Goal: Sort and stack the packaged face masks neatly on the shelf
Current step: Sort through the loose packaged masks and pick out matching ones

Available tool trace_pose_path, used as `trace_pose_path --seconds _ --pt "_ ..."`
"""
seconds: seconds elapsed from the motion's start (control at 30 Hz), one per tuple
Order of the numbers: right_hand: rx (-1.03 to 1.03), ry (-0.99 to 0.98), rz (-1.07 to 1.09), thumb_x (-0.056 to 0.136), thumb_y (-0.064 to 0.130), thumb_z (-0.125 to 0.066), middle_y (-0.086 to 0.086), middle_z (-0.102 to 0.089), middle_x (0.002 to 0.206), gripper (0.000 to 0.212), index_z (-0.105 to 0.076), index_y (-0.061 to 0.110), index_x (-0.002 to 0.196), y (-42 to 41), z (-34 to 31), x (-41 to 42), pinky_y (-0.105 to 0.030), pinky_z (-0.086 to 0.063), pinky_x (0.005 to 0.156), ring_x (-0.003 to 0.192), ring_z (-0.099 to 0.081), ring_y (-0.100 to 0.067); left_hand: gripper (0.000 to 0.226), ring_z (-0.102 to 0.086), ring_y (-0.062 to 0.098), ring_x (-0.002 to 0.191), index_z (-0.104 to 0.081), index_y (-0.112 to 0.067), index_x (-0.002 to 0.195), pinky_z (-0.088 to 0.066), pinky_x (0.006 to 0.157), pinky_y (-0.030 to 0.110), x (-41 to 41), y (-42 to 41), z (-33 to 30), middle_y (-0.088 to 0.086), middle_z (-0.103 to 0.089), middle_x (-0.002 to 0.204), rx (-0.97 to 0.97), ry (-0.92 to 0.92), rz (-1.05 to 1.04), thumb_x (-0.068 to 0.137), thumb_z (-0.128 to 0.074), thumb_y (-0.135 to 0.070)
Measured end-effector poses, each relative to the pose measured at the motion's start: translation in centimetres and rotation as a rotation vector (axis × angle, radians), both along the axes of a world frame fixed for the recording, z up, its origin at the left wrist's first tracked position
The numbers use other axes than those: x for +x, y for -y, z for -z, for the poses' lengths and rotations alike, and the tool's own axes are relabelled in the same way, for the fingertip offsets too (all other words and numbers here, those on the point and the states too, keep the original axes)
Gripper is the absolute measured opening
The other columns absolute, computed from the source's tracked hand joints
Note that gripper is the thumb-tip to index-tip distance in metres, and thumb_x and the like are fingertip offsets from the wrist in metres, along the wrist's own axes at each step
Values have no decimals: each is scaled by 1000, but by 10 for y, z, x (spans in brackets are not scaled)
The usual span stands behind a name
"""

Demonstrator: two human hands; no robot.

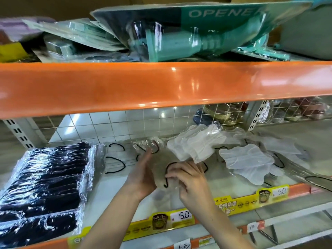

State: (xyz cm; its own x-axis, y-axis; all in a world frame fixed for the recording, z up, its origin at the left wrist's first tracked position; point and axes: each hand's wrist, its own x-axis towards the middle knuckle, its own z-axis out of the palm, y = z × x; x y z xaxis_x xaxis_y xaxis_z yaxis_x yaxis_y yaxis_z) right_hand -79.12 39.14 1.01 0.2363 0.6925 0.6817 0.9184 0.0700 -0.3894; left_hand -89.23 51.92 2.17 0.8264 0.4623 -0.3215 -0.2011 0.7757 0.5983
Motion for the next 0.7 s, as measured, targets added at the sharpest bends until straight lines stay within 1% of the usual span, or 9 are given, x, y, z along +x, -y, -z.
trace_pose_path --seconds 0.1,0.2,0.3,0.37,0.4,0.5,0.57,0.63,0.7 --pt "-11 -67 86 65 8 -40 9 -65 94 35 -71 20 76 -6 11 4 -31 -43 81 90 -58 -14 29 -60 24 92 -59 -7 116 -48 79 37 -11 -7 8 13 -64 103 151 -167 -149 94 -52 -24" --pt "-3 -233 175 55 -3 -42 3 -65 90 42 -72 17 77 -13 20 14 -27 -46 78 87 -62 -20 18 -61 25 90 -65 -10 105 -48 89 42 -22 -6 14 11 -66 97 171 -216 -248 94 -54 -20" --pt "23 -278 197 63 -9 -53 1 -64 93 37 -72 13 86 -22 20 11 -29 -48 80 89 -63 -24 12 -60 20 78 -64 -11 101 -52 79 38 -31 -9 20 7 -64 84 163 -262 -346 94 -55 -15" --pt "-2 -154 196 76 4 -49 -2 -62 103 29 -69 10 96 -27 17 0 -33 -49 85 96 -61 -25 11 -62 20 75 -63 -10 91 -52 73 36 -36 -9 21 6 -66 80 154 -247 -389 94 -53 -9" --pt "-27 -105 199 79 12 -44 -3 -62 108 32 -68 10 101 -30 15 -4 -34 -48 88 99 -59 -26 12 -62 21 74 -62 -9 88 -52 71 35 -38 -9 21 6 -66 79 162 -252 -399 94 -52 -6" --pt "-117 -65 166 87 25 -42 -6 -60 117 39 -62 10 116 -42 16 -9 -29 -39 94 107 -57 -26 15 -60 22 67 -64 -7 83 -51 62 30 -47 -6 19 9 -66 73 308 -344 -379 94 -54 -7" --pt "-226 -201 128 92 32 -49 -5 -60 119 38 -58 11 123 -52 13 -10 -33 -43 95 110 -56 -25 14 -59 20 60 -64 -8 78 -50 57 28 -51 -4 17 7 -65 67 423 -372 -381 92 -59 -10" --pt "-408 -408 67 93 35 -57 0 -63 112 34 -60 14 120 -61 2 -10 -35 -47 92 104 -58 -19 12 -57 19 57 -65 -7 77 -49 53 25 -55 -4 16 7 -62 64 507 -401 -411 89 -63 -8" --pt "-511 -553 -6 92 36 -60 9 -64 83 15 -67 22 92 -66 -6 -12 -30 -46 75 79 -59 -9 12 -57 16 56 -67 -8 76 -51 54 24 -58 -4 16 5 -63 63 574 -444 -435 87 -65 -6"
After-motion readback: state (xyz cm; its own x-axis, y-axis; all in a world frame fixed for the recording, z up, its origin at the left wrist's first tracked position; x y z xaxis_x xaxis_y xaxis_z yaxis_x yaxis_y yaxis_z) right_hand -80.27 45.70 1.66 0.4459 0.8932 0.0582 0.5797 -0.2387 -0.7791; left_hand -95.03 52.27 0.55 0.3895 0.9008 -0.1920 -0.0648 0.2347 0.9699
